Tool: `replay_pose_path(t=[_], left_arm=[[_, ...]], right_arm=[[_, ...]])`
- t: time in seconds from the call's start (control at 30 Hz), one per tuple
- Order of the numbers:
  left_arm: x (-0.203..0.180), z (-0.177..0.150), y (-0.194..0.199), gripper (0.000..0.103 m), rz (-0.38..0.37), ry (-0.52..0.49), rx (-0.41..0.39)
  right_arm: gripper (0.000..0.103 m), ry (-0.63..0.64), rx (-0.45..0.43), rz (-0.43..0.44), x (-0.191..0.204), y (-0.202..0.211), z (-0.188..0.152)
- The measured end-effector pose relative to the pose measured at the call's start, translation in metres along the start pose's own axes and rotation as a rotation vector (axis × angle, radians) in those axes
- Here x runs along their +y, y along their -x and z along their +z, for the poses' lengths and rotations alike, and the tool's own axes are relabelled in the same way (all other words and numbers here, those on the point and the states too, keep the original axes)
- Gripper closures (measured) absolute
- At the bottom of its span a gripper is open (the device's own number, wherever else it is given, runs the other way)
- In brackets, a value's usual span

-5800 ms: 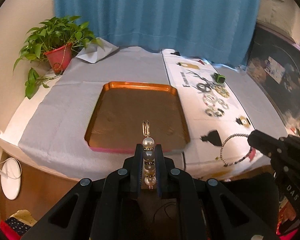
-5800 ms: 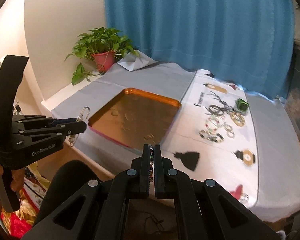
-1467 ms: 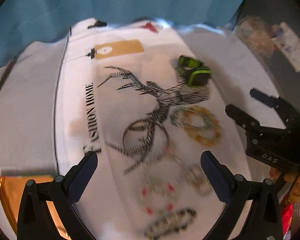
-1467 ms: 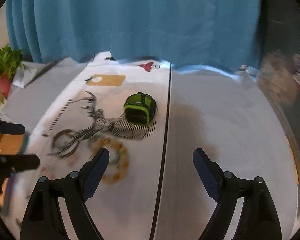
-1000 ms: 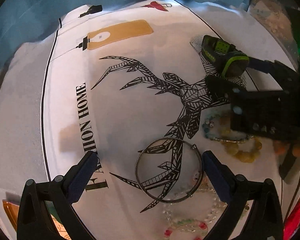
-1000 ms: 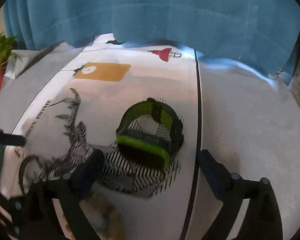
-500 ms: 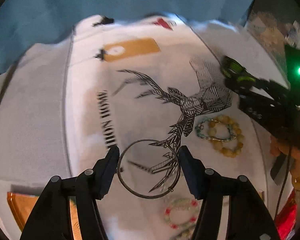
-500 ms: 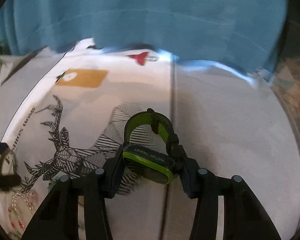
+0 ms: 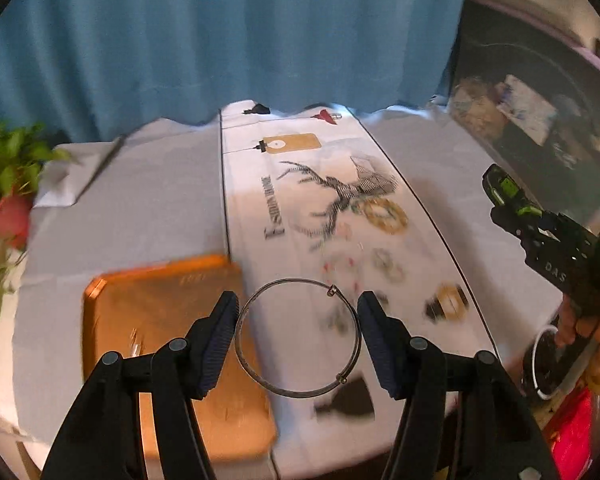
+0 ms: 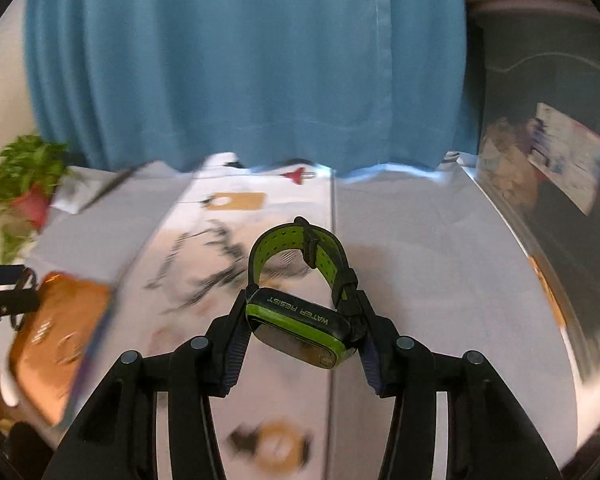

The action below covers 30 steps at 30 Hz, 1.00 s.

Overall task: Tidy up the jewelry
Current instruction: 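Carry the watch and bangle over the copper tray while both tools open to drop them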

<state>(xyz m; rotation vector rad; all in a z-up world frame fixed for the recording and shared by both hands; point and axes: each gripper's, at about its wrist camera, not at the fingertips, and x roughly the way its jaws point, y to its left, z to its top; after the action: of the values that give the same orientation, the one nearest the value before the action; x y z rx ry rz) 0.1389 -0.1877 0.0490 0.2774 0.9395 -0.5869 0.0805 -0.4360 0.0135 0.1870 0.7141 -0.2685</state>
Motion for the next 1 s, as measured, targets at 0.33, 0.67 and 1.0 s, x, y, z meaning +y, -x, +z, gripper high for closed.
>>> replay_pose_path(t=[0.33,0.67,1.0], left_arm=[[-0.002,-0.154,0.099,0.045,0.043,0.063,-0.028],[-0.015,-0.232,0.141,0.045,0.049,0.120,-0.068],[-0.019,-0.239,0.157,0.045,0.047,0.102,-0.118]], right_arm=[[0.054,0.047,-0.116,0.061,0.085,0.169,-0.108],[0.053,0.111,-0.089,0.128,0.143,0.255,-0.199],[0.053,0.169,-0.087,0.143,0.167,0.269,-0.218]])
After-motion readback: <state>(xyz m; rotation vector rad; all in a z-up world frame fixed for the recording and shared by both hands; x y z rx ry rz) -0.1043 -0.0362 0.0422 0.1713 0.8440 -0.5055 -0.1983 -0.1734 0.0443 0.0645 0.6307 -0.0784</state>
